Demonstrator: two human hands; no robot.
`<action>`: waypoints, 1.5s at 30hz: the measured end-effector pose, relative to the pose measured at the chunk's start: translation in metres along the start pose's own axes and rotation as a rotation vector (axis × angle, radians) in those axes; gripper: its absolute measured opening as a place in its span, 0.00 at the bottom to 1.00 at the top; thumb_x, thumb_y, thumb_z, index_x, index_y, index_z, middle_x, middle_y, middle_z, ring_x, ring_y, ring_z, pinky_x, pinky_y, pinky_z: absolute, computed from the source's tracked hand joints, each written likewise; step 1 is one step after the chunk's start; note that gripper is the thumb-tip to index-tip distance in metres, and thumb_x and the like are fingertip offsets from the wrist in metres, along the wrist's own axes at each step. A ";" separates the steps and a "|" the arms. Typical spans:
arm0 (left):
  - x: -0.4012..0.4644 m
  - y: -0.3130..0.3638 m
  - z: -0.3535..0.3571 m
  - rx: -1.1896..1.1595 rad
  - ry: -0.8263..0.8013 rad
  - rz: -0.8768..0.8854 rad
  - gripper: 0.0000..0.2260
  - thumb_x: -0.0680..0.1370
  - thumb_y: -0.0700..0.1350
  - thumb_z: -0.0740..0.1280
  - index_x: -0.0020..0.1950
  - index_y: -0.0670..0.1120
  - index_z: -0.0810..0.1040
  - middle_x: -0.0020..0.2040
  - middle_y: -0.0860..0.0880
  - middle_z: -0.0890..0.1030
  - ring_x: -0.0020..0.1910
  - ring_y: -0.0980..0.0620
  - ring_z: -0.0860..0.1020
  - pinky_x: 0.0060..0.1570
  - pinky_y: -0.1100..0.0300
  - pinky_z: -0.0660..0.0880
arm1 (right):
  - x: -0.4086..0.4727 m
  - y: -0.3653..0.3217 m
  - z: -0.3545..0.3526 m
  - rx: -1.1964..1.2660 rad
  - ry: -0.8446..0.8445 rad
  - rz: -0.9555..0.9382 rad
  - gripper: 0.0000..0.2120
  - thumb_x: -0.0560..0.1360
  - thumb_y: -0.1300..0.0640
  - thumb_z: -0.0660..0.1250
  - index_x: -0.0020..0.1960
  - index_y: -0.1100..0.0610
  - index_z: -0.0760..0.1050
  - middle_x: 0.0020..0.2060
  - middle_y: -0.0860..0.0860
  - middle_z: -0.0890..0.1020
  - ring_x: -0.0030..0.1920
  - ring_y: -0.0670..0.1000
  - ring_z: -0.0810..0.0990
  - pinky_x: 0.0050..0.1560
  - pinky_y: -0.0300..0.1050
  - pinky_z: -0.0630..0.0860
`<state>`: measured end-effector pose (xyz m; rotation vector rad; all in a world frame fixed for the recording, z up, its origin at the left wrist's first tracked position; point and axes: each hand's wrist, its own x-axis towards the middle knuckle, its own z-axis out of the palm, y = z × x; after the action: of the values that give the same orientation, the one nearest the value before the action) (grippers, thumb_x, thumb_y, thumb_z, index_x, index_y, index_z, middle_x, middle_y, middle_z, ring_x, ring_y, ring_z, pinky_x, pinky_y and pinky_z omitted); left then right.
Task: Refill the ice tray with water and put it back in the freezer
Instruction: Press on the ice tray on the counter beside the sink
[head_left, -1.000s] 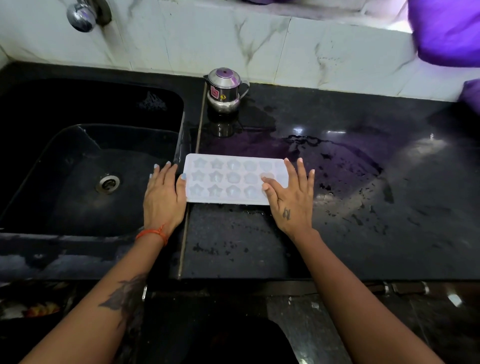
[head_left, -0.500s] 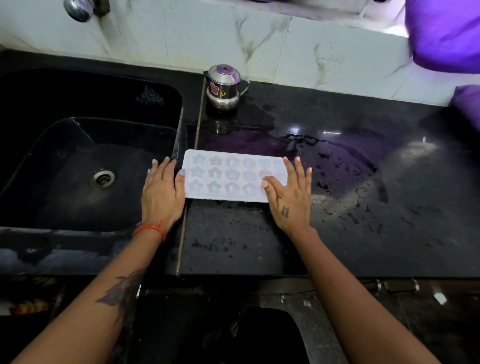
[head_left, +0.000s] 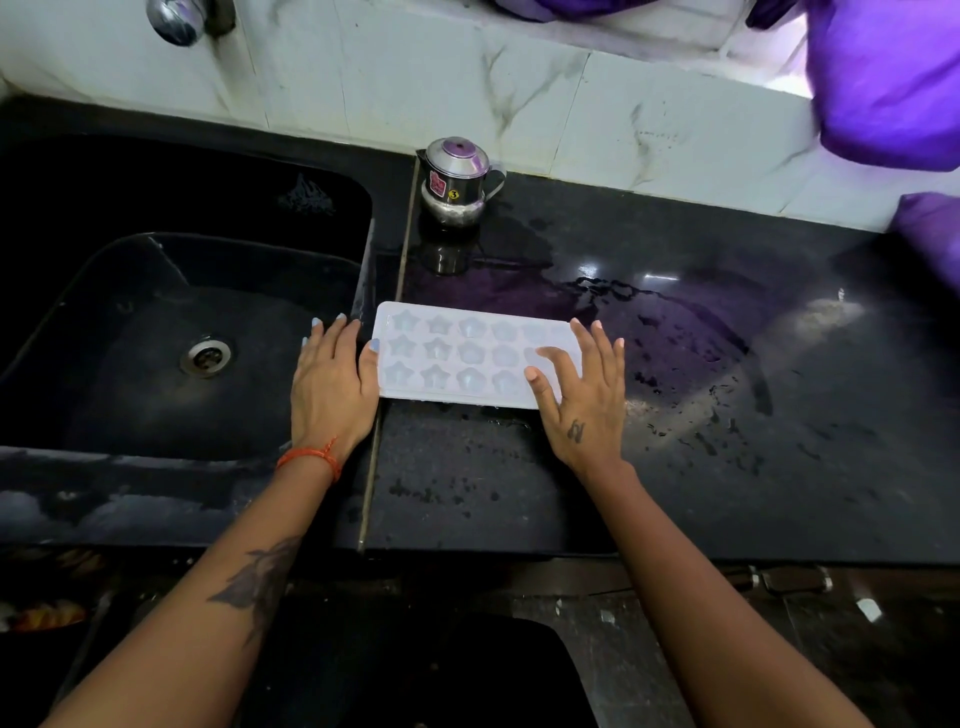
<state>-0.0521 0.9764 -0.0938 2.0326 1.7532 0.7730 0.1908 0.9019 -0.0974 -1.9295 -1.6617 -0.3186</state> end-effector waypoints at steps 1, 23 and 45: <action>0.000 0.000 0.000 0.000 -0.001 0.001 0.21 0.82 0.48 0.53 0.72 0.39 0.65 0.74 0.41 0.64 0.76 0.43 0.56 0.75 0.52 0.50 | 0.001 -0.002 0.000 0.006 0.017 0.003 0.25 0.80 0.40 0.50 0.55 0.56 0.79 0.68 0.59 0.71 0.73 0.59 0.62 0.75 0.56 0.50; 0.001 0.000 0.002 0.004 -0.011 0.000 0.20 0.83 0.47 0.53 0.72 0.40 0.66 0.74 0.42 0.64 0.76 0.44 0.55 0.75 0.53 0.49 | 0.023 -0.015 0.017 0.140 -0.085 -0.137 0.19 0.76 0.41 0.60 0.41 0.52 0.83 0.62 0.58 0.77 0.70 0.60 0.67 0.75 0.55 0.53; -0.002 0.003 0.001 0.031 -0.027 -0.008 0.20 0.83 0.48 0.51 0.72 0.40 0.65 0.74 0.41 0.65 0.76 0.44 0.56 0.75 0.52 0.49 | 0.023 -0.015 0.013 0.171 -0.172 -0.093 0.21 0.76 0.40 0.58 0.46 0.52 0.83 0.66 0.58 0.73 0.72 0.61 0.62 0.74 0.52 0.49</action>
<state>-0.0497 0.9740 -0.0930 2.0458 1.7678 0.7162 0.1788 0.9289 -0.0920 -1.7981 -1.8293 -0.0447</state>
